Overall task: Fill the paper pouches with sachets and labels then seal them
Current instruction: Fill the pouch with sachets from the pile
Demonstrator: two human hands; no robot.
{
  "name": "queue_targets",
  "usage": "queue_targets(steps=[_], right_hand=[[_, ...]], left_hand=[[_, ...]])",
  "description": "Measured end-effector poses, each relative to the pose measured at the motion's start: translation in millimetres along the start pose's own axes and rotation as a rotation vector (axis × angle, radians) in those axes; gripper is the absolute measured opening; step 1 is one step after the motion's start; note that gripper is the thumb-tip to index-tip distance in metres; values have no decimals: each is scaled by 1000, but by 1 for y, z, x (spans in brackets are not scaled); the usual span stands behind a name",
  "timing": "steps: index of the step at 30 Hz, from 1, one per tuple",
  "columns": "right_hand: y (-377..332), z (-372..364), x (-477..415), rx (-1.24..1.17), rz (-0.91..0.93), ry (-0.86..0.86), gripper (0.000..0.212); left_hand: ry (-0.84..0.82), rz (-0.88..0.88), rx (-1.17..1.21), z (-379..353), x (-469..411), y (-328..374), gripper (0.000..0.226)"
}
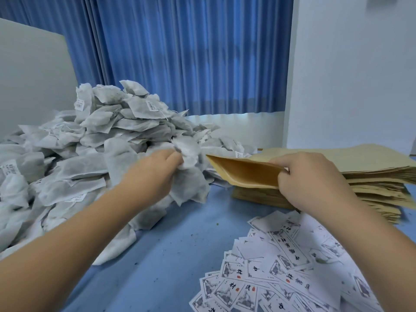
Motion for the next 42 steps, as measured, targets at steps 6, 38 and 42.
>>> queue_targets(steps=[6,38,42], right_hand=[[13,1,-5,-6,-34,-8,52],[-5,-5,-1,30,52,-55,38],[-4,-4,-1,21,60,-55,39]], left_hand=[[-137,-261,39,0,64,27,13],[-520,457,89,-70,35,43,34],[-389,388,153,-36,50,40,29]])
Point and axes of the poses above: each hand's wrist, its own x-axis away from the middle knuckle, its own z-axis out of the back of the hand, y = z × x, the point moved 3 cm from there along -x, towards the middle knuckle, and after that the axes turned 12 degrees about z, right-handed, at the moved point
